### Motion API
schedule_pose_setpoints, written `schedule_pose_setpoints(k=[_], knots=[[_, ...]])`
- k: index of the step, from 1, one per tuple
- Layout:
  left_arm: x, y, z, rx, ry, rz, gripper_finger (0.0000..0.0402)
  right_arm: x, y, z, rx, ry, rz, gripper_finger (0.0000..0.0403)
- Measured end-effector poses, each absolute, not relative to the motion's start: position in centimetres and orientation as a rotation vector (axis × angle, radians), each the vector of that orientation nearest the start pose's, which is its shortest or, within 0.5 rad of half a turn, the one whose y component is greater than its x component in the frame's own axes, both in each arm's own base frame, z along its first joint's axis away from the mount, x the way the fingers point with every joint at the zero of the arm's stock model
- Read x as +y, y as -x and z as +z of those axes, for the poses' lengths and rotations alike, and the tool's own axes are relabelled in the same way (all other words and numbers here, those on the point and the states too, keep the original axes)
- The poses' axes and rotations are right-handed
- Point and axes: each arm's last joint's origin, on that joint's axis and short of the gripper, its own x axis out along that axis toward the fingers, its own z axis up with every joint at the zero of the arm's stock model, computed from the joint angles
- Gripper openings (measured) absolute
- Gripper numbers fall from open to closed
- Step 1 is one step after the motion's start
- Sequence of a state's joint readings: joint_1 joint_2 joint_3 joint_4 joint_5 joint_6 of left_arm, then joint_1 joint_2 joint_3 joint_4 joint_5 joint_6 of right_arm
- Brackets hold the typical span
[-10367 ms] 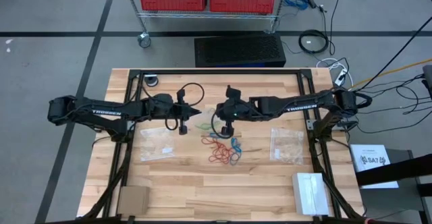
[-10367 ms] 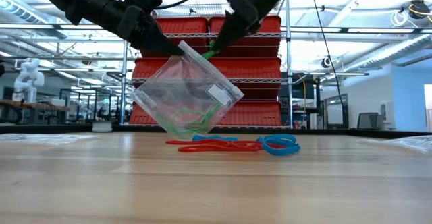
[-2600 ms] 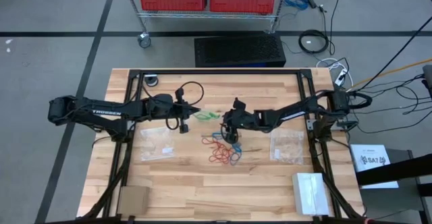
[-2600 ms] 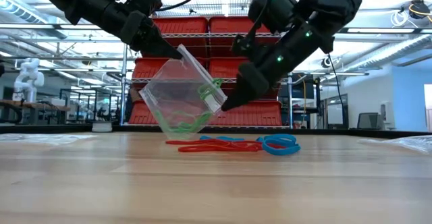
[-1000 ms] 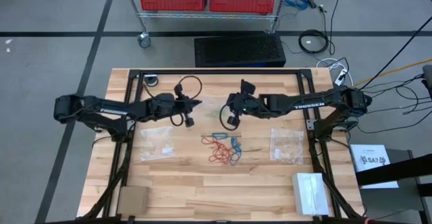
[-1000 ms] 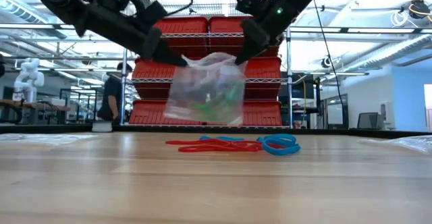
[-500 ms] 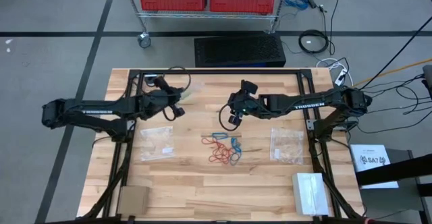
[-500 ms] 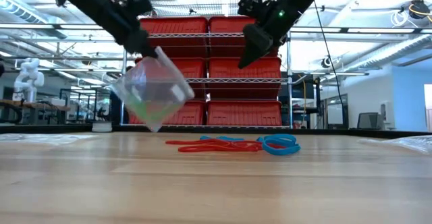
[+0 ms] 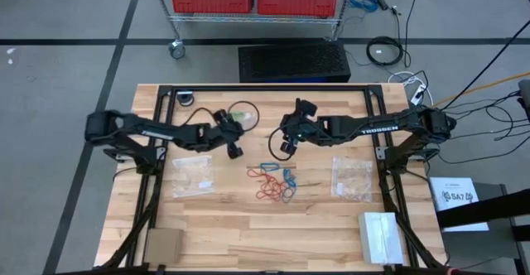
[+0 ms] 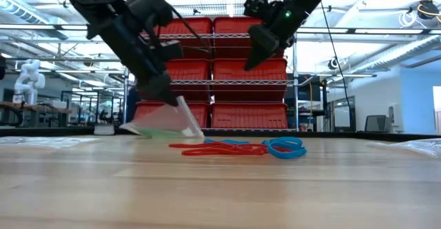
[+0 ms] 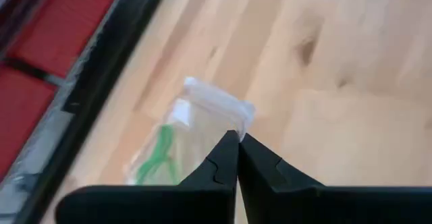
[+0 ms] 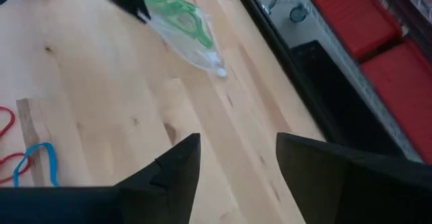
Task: Sort rubber bands
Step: Close the top transparent zip bag
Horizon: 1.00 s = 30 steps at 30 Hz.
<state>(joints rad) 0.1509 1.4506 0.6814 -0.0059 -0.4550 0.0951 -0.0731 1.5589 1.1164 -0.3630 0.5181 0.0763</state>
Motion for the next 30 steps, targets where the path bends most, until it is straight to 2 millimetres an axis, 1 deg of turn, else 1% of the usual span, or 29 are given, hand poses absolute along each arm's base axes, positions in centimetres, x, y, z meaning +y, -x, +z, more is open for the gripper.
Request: schedule_pose_setpoints(k=[3, 6, 8, 11, 14, 17, 21, 26, 28, 30], knots=[[5.3, -27.8, 17.1, 0.805, -0.166, 0.475, 0.0048, -3.8, -32.6, 24.9, 0.763, 0.004, -0.582, 0.0188], [5.2, -28.4, 17.5, 0.785, -0.116, 0.419, 0.0082, -4.0, -32.8, 24.8, 0.737, -0.144, -0.531, 0.0192], [5.2, -28.6, 17.7, 0.762, -0.088, 0.397, 0.0105, -4.2, -33.1, 24.7, 0.716, -0.212, -0.499, 0.0197], [5.1, -28.9, 17.9, 0.728, -0.065, 0.370, 0.0137, -4.6, -34.0, 23.8, 0.699, -0.300, -0.489, 0.0207], [5.5, -28.7, 18.4, 0.713, -0.059, 0.382, 0.0162, -5.3, -35.2, 22.0, 0.691, -0.376, -0.502, 0.0220], [6.3, -27.9, 19.2, 0.710, -0.031, 0.422, 0.0171, -6.1, -36.6, 19.8, 0.662, -0.449, -0.539, 0.0231], [7.4, -25.7, 19.4, 0.697, 0.006, 0.462, 0.0173, -6.8, -38.1, 17.2, 0.608, -0.513, -0.565, 0.0237], [8.2, -23.2, 19.1, 0.535, 0.083, 0.424, 0.0173, -7.1, -39.5, 14.9, 0.533, -0.587, -0.587, 0.0238], [8.4, -22.5, 19.1, 0.485, 0.116, 0.414, 0.0173, -7.2, -40.0, 14.0, 0.500, -0.623, -0.595, 0.0238], [8.5, -21.8, 19.1, 0.474, 0.124, 0.414, 0.0173, -7.5, -40.5, 13.0, 0.454, -0.652, -0.600, 0.0238]])
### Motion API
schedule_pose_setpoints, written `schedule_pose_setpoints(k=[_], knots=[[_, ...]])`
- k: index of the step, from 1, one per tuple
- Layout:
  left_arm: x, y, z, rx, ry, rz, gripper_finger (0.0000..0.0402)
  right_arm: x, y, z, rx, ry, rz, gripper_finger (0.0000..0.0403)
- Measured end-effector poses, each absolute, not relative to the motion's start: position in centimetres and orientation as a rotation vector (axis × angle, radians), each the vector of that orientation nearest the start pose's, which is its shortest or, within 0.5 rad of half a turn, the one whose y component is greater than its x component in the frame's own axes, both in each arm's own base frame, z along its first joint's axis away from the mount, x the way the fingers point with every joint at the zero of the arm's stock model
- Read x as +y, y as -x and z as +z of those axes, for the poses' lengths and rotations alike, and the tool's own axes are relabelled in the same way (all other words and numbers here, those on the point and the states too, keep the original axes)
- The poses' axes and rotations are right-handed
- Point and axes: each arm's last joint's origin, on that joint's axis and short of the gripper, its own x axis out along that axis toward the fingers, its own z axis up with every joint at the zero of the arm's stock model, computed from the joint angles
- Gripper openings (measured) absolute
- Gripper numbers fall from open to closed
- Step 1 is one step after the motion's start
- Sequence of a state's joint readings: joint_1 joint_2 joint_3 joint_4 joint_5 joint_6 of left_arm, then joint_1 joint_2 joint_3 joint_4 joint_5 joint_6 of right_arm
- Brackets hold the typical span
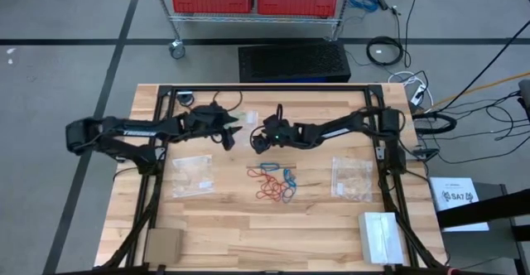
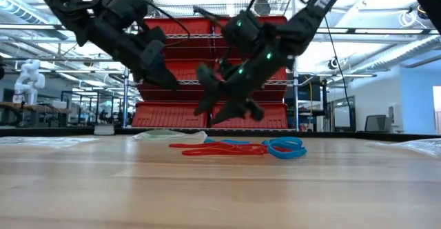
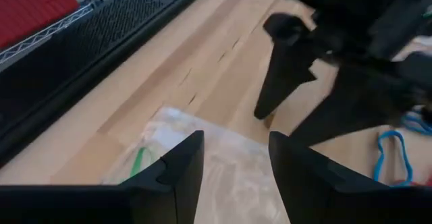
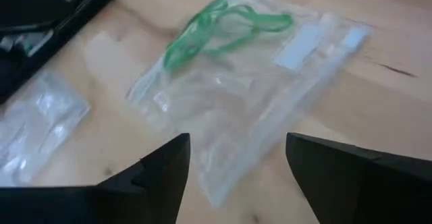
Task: Sort rubber bands
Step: Close the top transparent zip bag
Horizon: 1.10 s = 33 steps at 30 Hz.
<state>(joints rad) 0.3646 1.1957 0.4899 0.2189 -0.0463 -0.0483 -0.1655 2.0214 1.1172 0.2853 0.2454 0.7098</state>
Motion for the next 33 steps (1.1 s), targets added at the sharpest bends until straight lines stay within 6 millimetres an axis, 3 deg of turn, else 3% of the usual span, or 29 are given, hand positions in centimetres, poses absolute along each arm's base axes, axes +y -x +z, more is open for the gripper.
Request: schedule_pose_setpoints(k=[5, 10, 14, 19, 25, 33], knots=[[8.6, -21.3, 19.4, 0.460, 0.126, 0.425, 0.0173, -8.8, -41.3, 10.6, 0.414, -0.688, -0.676, 0.0234], [8.7, -21.3, 19.4, 0.457, 0.126, 0.430, 0.0173, -10.0, -43.4, 9.6, 0.396, -0.671, -0.683, 0.0199], [8.8, -21.2, 19.4, 0.458, 0.129, 0.433, 0.0173, -9.8, -45.2, 9.4, 0.437, -0.578, -0.652, 0.0133], [8.7, -20.9, 19.7, 0.453, 0.140, 0.427, 0.0162, -8.7, -45.7, 10.5, 0.568, -0.399, -0.625, 0.0019], [8.1, -19.9, 21.7, 0.364, 0.123, 0.358, 0.0128, -7.9, -44.6, 15.7, 0.628, -0.147, -0.610, 0.0008], [7.2, -18.5, 24.1, 0.248, 0.065, 0.254, 0.0095, -5.3, -40.8, 24.3, 0.714, 0.158, -0.536, 0.0002]])
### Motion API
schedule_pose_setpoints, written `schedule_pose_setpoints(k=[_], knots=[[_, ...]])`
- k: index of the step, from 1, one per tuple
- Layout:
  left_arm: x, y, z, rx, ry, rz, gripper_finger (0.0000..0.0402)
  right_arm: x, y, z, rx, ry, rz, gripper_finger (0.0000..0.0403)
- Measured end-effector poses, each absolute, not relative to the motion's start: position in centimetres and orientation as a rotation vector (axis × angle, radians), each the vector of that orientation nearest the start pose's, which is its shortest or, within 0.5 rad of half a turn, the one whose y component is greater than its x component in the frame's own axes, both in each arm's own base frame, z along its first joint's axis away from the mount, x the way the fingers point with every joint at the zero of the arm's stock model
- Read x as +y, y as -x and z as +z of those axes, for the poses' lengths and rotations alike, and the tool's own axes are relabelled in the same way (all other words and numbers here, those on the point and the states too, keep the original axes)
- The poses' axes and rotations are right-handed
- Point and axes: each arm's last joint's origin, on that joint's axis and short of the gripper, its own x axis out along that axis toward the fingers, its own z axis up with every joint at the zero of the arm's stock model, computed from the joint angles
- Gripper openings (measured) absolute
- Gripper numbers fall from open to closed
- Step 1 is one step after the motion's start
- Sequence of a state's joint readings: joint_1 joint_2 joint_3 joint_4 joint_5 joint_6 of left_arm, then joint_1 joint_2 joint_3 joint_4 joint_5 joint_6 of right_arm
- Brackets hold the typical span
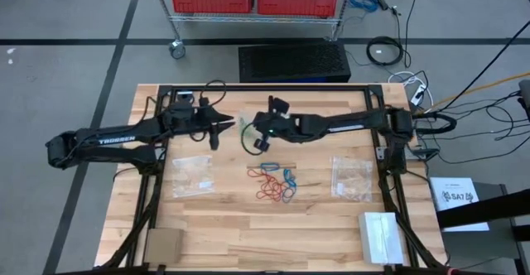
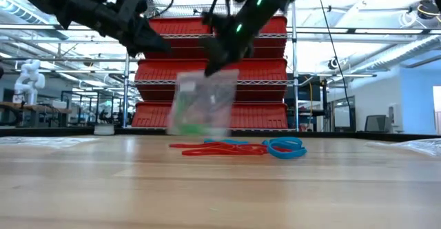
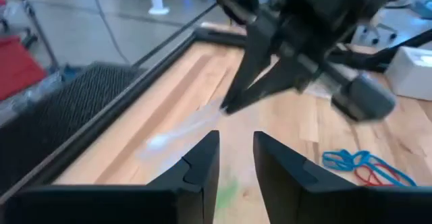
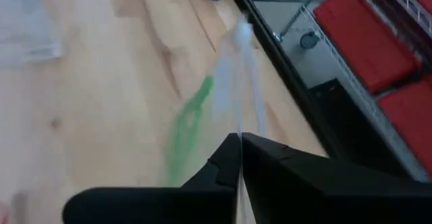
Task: Sort rubber bands
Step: Close the top transparent zip bag
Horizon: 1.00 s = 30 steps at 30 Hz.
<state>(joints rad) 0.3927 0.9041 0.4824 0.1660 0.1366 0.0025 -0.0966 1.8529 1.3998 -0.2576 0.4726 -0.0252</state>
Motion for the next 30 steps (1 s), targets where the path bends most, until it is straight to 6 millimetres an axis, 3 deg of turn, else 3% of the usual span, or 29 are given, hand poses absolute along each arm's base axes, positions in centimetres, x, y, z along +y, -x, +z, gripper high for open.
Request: schedule_pose_setpoints(k=[5, 9, 15, 22, 30], knots=[[7.0, -18.3, 24.4, 0.236, 0.028, 0.202, 0.0091, -2.5, -38.2, 28.1, 0.725, 0.236, -0.460, 0.0002], [6.7, -18.8, 24.0, 0.253, 0.027, 0.175, 0.0097, -0.4, -37.1, 29.6, 0.708, 0.291, -0.464, 0.0001], [5.7, -20.0, 23.8, 0.232, -0.036, 0.093, 0.0133, 2.1, -36.7, 30.1, 0.688, 0.318, -0.404, 0.0001], [4.9, -21.5, 23.6, 0.177, -0.055, 0.040, 0.0172, 3.4, -36.7, 30.2, 0.665, 0.333, -0.385, 0.0000], [4.9, -21.9, 23.4, 0.161, -0.056, 0.045, 0.0144, 3.7, -36.6, 30.3, 0.664, 0.364, -0.402, 0.0000]])
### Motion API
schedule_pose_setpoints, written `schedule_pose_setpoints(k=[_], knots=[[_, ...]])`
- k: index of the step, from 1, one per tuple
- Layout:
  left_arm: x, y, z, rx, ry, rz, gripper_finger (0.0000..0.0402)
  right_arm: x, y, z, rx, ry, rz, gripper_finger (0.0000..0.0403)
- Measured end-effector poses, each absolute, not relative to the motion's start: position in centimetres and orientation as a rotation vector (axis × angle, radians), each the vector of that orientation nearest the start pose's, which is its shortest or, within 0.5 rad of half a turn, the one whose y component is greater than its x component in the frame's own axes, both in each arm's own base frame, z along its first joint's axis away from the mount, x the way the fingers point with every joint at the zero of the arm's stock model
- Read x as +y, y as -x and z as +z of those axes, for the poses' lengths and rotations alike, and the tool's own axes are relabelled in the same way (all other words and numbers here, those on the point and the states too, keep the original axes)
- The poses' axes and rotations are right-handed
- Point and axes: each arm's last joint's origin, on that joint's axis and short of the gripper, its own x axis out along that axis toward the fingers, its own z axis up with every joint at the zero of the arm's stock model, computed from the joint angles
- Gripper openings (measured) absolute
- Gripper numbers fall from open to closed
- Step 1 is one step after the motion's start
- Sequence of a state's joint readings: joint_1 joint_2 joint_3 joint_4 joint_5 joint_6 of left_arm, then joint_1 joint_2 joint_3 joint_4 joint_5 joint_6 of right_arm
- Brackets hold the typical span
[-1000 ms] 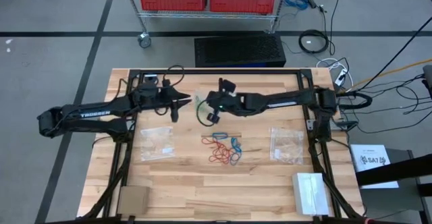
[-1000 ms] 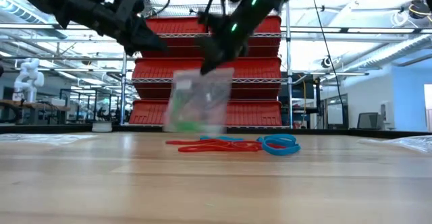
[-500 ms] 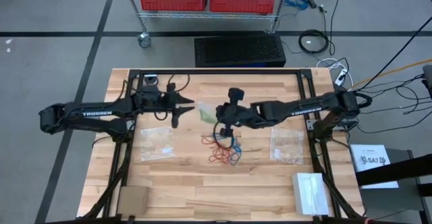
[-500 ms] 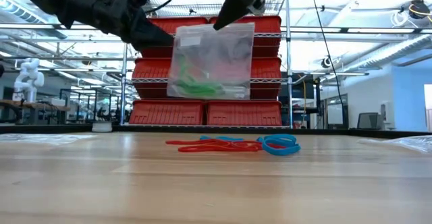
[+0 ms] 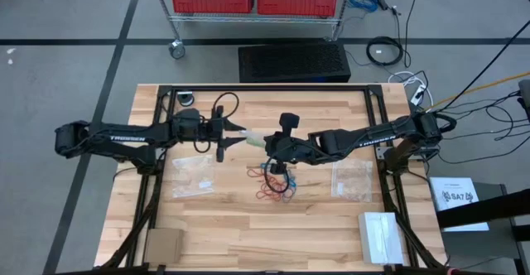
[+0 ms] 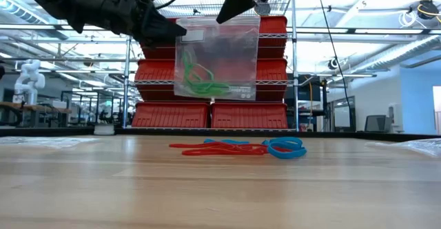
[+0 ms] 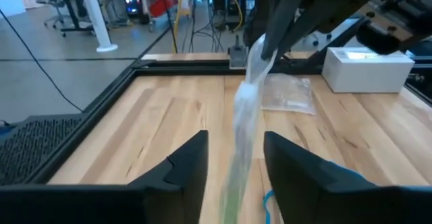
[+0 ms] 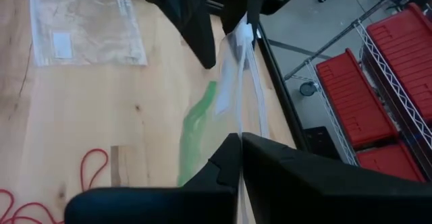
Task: Sort rubber bands
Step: Close the top transparent zip bag
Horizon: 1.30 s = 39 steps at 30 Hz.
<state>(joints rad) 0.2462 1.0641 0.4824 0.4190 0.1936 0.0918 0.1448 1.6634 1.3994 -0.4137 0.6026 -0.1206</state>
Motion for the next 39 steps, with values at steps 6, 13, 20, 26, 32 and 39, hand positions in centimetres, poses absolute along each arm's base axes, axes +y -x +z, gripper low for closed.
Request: schedule_pose_setpoints(k=[6, 13, 20, 26, 32, 39], knots=[[4.9, -21.9, 23.6, 0.139, -0.056, 0.047, 0.0071, 3.7, -36.6, 30.3, 0.665, 0.365, -0.402, 0.0000], [4.9, -21.9, 23.5, 0.150, -0.087, 0.043, 0.0007, 3.7, -36.6, 30.1, 0.675, 0.349, -0.406, 0.0006], [4.9, -21.9, 23.1, 0.198, -0.127, 0.034, 0.0004, 3.8, -36.8, 30.4, 0.644, 0.331, -0.400, 0.0045], [4.6, -21.8, 22.8, 0.232, -0.148, 0.016, 0.0003, 4.0, -37.7, 30.9, 0.536, 0.243, -0.265, 0.0104], [4.1, -21.9, 22.8, 0.229, -0.170, -0.006, 0.0003, 3.0, -39.5, 29.2, 0.532, 0.257, -0.243, 0.0153], [4.1, -21.9, 22.8, 0.229, -0.171, -0.007, 0.0002, 2.4, -41.0, 27.9, 0.499, 0.296, -0.251, 0.0162]])
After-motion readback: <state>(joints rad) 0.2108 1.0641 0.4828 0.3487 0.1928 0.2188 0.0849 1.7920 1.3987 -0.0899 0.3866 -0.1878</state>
